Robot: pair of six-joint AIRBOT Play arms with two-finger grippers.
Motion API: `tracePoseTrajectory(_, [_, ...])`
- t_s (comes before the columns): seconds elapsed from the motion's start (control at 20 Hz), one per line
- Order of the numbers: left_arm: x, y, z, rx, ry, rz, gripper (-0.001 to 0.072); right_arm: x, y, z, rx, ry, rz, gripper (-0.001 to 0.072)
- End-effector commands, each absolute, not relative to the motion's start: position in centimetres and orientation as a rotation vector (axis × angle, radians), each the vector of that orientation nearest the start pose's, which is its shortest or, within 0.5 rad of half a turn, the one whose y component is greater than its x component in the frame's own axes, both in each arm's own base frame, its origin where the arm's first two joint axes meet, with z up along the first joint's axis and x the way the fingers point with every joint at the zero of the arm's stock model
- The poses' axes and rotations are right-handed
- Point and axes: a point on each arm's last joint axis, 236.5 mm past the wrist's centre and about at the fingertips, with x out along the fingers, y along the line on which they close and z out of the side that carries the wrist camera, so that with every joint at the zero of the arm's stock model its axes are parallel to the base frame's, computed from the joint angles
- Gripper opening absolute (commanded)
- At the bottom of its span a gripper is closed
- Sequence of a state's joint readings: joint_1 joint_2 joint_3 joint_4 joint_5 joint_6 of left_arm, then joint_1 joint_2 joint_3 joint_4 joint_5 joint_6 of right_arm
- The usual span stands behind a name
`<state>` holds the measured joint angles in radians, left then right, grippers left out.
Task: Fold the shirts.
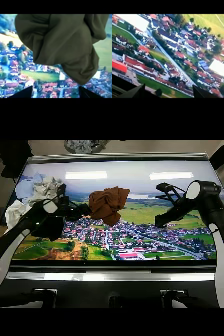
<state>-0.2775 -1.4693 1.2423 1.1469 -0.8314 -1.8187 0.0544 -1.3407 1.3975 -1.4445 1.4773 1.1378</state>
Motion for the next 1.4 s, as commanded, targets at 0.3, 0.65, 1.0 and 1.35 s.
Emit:
tracePoseTrajectory(0.3, [46.3,-20.0,-6.0,-0.379,1.161,-0.052,0.0675,36.8,5.1,5.2,-0.283,1.352,0.436,0.0691])
tracePoseTrajectory(0.65, [48.4,-23.9,-6.0,-0.476,1.054,-0.118,0.0675,36.8,5.7,5.3,-0.261,1.347,0.456,0.0691])
tracePoseTrajectory(1.0, [48.4,-24.2,-7.6,-0.586,1.083,-0.056,0.0660,36.5,7.4,5.6,-0.204,1.337,0.509,0.0691])
tracePoseTrajectory(1.35, [47.6,-22.8,-8.2,-0.642,1.143,0.022,0.0025,34.7,7.3,5.4,-0.204,1.409,0.533,0.0691])
